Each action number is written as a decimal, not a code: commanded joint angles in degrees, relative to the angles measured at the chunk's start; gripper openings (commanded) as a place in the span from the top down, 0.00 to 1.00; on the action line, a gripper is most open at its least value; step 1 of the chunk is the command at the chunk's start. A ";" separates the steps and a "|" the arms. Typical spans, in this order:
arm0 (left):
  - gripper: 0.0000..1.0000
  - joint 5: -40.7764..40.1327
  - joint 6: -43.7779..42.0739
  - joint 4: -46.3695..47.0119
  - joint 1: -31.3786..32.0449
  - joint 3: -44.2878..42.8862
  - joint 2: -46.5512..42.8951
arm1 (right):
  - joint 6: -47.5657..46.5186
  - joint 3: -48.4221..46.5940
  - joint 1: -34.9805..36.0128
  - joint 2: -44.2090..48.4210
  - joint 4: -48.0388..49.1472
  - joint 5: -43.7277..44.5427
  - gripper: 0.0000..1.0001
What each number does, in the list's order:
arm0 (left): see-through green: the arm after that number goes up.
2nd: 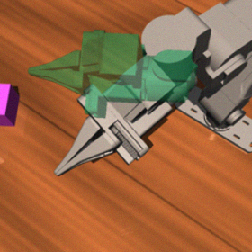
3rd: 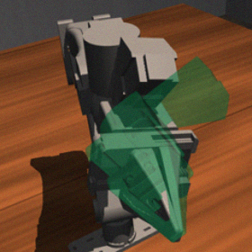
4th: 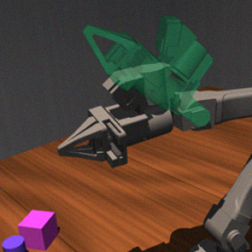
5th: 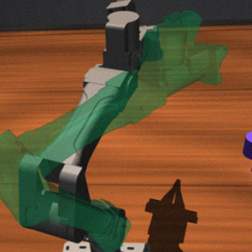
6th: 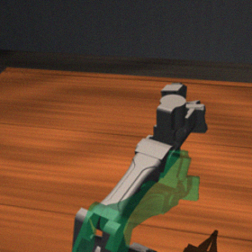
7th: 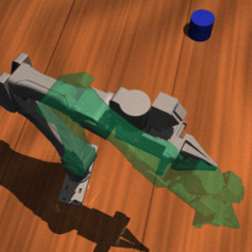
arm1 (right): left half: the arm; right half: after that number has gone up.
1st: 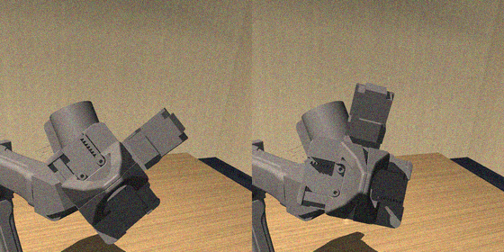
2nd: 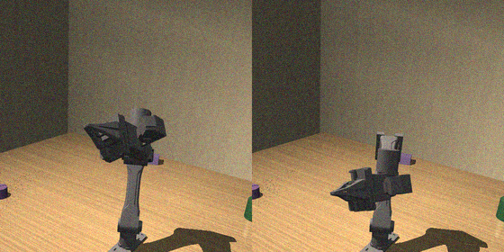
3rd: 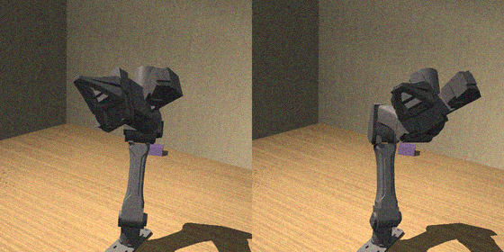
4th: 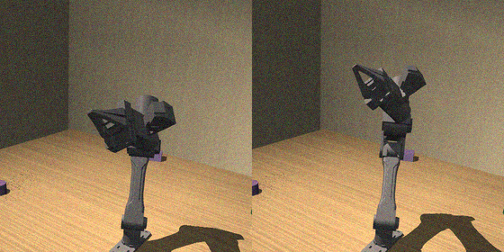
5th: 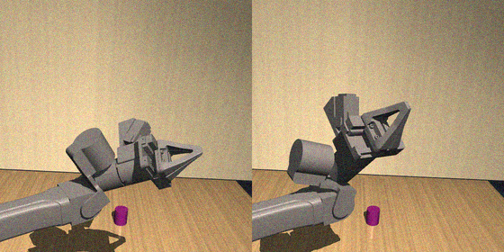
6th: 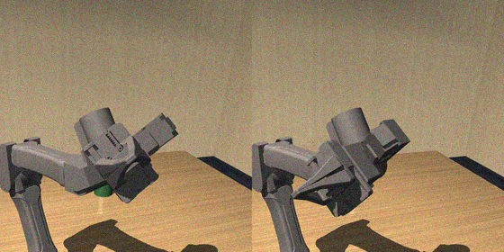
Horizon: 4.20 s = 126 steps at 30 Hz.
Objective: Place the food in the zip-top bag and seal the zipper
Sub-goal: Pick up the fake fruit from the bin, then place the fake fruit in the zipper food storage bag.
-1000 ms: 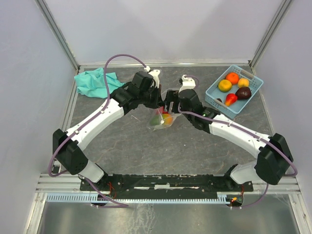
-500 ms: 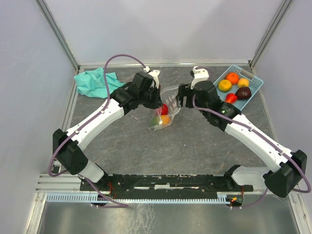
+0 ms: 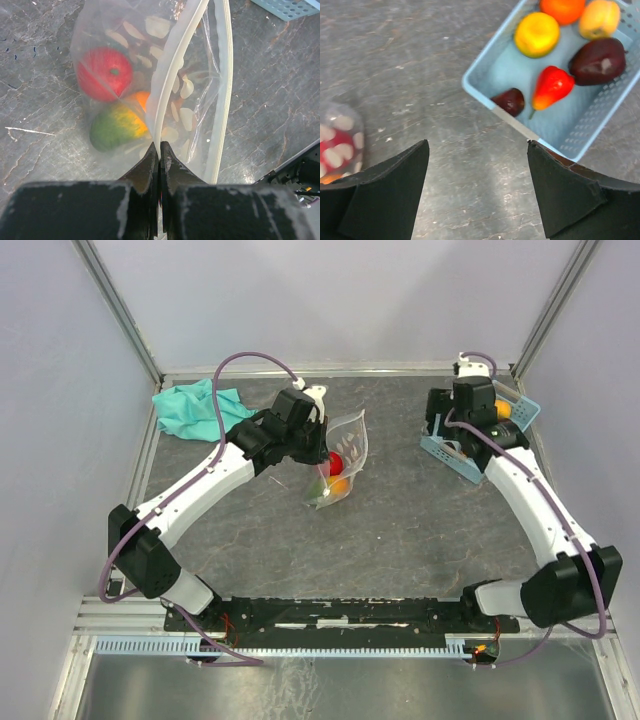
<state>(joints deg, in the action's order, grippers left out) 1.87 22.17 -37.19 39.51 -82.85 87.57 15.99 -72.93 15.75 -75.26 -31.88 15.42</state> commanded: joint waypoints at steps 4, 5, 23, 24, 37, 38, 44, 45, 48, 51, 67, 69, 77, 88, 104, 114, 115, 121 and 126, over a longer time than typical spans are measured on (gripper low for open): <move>0.97 -1.84 -3.07 0.04 0.11 -2.94 -2.44 | 0.97 -2.52 -10.80 -7.59 1.84 -1.24 0.12; 0.97 -2.03 -3.17 -0.03 0.11 -3.08 -2.52 | 1.24 -2.57 -12.11 -8.62 2.35 -1.45 0.12; 0.97 -3.10 -6.67 -0.69 0.11 -5.44 -2.46 | 8.71 -7.80 -25.81 -29.00 9.49 -9.21 0.11; 0.97 -3.20 -6.84 -0.69 0.04 -5.48 -2.38 | 8.74 -8.03 -25.96 -29.92 10.02 -9.67 0.10; 0.97 -3.67 -8.21 -1.04 0.14 -6.34 -1.47 | 8.64 -10.83 -26.60 -38.54 10.98 -12.51 0.14; 0.97 -3.63 -8.20 -1.06 0.13 -6.32 -1.43 | 8.50 -10.79 -26.56 -38.82 11.01 -12.60 0.16; 0.97 -3.72 -8.29 -1.26 0.13 -6.35 -1.11 | 7.11 -9.86 -26.82 -38.64 11.79 -12.23 0.31; 0.97 -3.76 -8.29 -1.30 0.11 -6.35 -1.15 | 6.75 -9.73 -26.84 -38.27 11.80 -12.06 0.33; 0.97 -3.76 -8.29 -1.31 0.13 -6.35 -1.11 | 5.56 -9.19 -26.86 -36.66 11.97 -11.98 0.41; 0.97 -3.82 -8.61 -1.48 0.13 -6.51 -1.02 | 4.24 -8.32 -26.88 -34.42 11.71 -12.06 0.46; 0.97 -3.28 -9.00 -1.74 0.11 -6.14 -1.37 | 3.56 -0.55 -22.68 -13.34 12.96 -16.16 0.51; 0.97 -3.19 -8.63 -1.89 0.13 -6.29 -1.35 | 3.40 -0.23 -21.06 -10.55 12.98 -16.98 0.51; 0.97 -2.65 -7.41 -2.09 0.12 -5.89 -1.88 | 0.39 3.99 -11.21 1.27 18.87 -21.40 0.51; 0.97 -2.29 -10.75 -4.69 0.09 -7.69 -1.69 | -12.28 6.92 1.80 8.91 27.96 -36.54 0.52; 0.97 4.60 -15.22 -8.75 0.04 -8.92 -1.29 | -36.11 8.17 15.56 6.78 29.75 -57.36 0.53; 0.97 6.73 -16.19 -9.95 0.12 -8.67 -1.54 | -52.70 9.96 16.30 3.64 22.63 -60.85 0.49; 0.97 6.82 -16.31 -10.09 0.11 -8.71 -1.59 | -53.71 10.13 16.32 3.37 22.03 -60.38 0.49; 0.97 7.57 -16.56 -10.24 0.13 -8.76 -1.64 | -61.55 10.79 16.33 0.97 17.04 -56.81 0.49; 0.97 8.96 -16.64 -10.27 0.12 -8.79 -1.58 | -62.05 11.86 16.30 -1.52 20.10 -55.42 0.52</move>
<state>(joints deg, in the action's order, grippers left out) 8.27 8.99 -47.97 39.51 -89.21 87.37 -43.00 -61.78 31.83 -75.46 -14.24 -41.50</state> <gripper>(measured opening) 0.043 0.651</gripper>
